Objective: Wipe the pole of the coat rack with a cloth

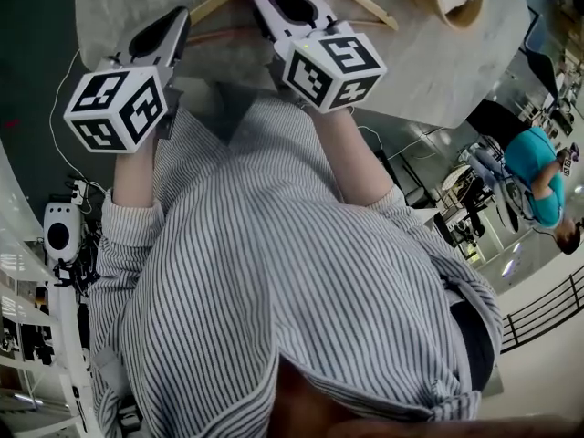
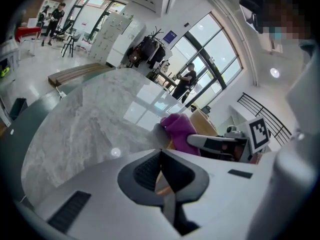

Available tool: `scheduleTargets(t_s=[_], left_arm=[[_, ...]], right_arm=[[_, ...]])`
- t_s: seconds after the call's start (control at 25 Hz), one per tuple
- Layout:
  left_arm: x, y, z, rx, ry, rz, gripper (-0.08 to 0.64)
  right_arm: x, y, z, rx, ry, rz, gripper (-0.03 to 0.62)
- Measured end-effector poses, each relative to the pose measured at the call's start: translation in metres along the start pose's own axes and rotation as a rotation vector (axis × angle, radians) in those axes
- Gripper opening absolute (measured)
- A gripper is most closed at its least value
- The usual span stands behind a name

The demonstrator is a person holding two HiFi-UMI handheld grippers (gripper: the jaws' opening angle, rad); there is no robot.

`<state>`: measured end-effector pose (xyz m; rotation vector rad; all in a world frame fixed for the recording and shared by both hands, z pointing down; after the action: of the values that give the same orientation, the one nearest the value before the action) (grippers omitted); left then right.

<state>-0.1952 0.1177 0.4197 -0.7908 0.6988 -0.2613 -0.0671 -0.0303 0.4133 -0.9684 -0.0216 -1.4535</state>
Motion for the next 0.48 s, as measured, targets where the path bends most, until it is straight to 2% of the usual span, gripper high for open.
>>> scheduleTargets(t_s=[0.28, 0.48], left_arm=[[-0.016, 0.011, 0.01, 0.022, 0.056, -0.044, 0.011], [-0.021, 0.012, 0.016, 0.015, 0.06, -0.063, 0.011]], right_arm=[[-0.008, -0.009, 0.003, -0.029, 0.021, -0.031, 0.081], [-0.009, -0.013, 0.005, -0.035, 0.014, -0.057, 0.081]])
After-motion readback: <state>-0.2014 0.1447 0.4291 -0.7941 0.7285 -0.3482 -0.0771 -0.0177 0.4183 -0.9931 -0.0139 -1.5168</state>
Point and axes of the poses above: the fingertips, and each gripper's own axes: y backward along the fingers, x to its right, z out of its underside, the point moved 8 cm from there along y, backward along the fingers, and after that the axes turned 12 degrees about -z, right-handed, at the moved point
